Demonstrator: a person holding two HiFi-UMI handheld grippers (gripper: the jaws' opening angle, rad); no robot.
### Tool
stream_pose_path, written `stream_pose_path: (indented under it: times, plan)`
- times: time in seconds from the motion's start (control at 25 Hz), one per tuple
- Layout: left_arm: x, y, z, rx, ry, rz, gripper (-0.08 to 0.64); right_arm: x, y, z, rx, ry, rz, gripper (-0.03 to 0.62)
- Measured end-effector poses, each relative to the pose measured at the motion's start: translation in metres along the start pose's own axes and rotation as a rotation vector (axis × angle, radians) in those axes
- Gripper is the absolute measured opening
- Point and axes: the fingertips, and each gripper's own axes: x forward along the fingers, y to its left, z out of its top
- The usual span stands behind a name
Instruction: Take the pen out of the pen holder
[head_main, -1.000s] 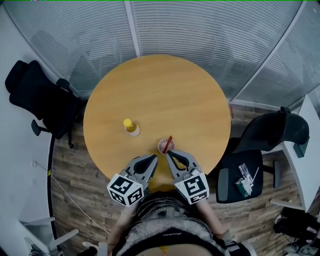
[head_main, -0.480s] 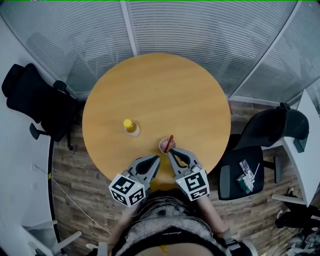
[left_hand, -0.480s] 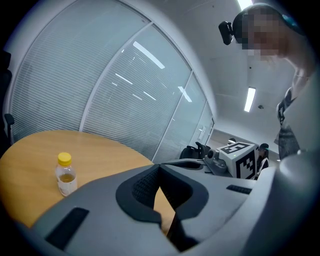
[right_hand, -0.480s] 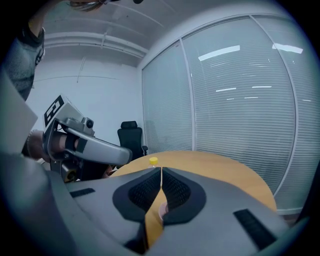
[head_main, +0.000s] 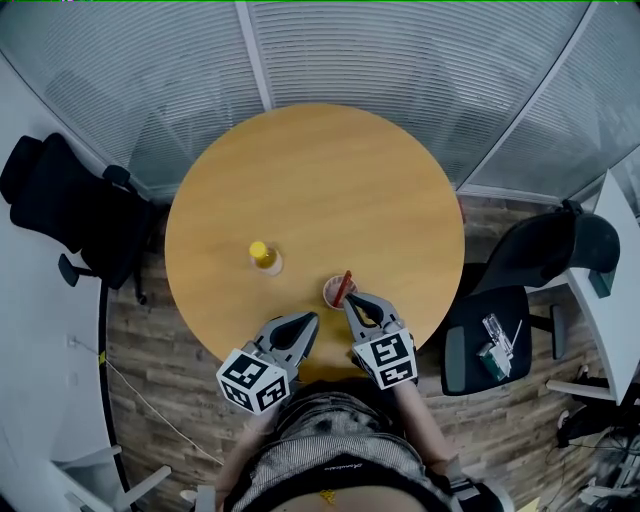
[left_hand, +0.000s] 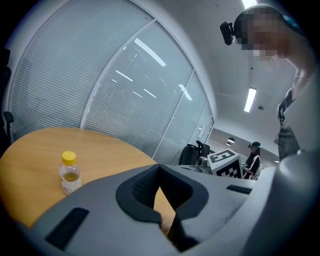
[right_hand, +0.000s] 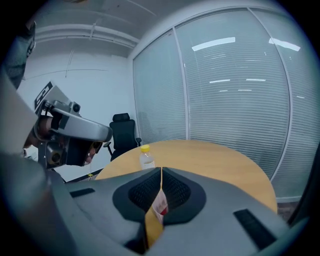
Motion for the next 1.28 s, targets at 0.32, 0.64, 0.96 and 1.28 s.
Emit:
stream_pose_path:
  times: [0.32, 0.64, 0.96, 1.28]
  plan:
    - [-0.002, 0.01, -0.001, -0.002, 0.017, -0.006, 0.003, 0.023, -0.014, -0.019, 0.013, 0.066, -0.037, 0.023]
    - [-0.004, 0.017, -0.001, -0.011, 0.02, -0.001, 0.003, 0.044, -0.026, -0.04, 0.012, 0.13, -0.061, 0.023]
    - [-0.005, 0.024, -0.001, -0.018, 0.012, 0.01, 0.003, 0.058, -0.033, -0.059, 0.018, 0.18, -0.057, 0.023]
    - [-0.006, 0.03, -0.002, -0.027, 0.007, 0.022, 0.003, 0.061, -0.041, -0.058, 0.07, 0.121, -0.024, 0.025]
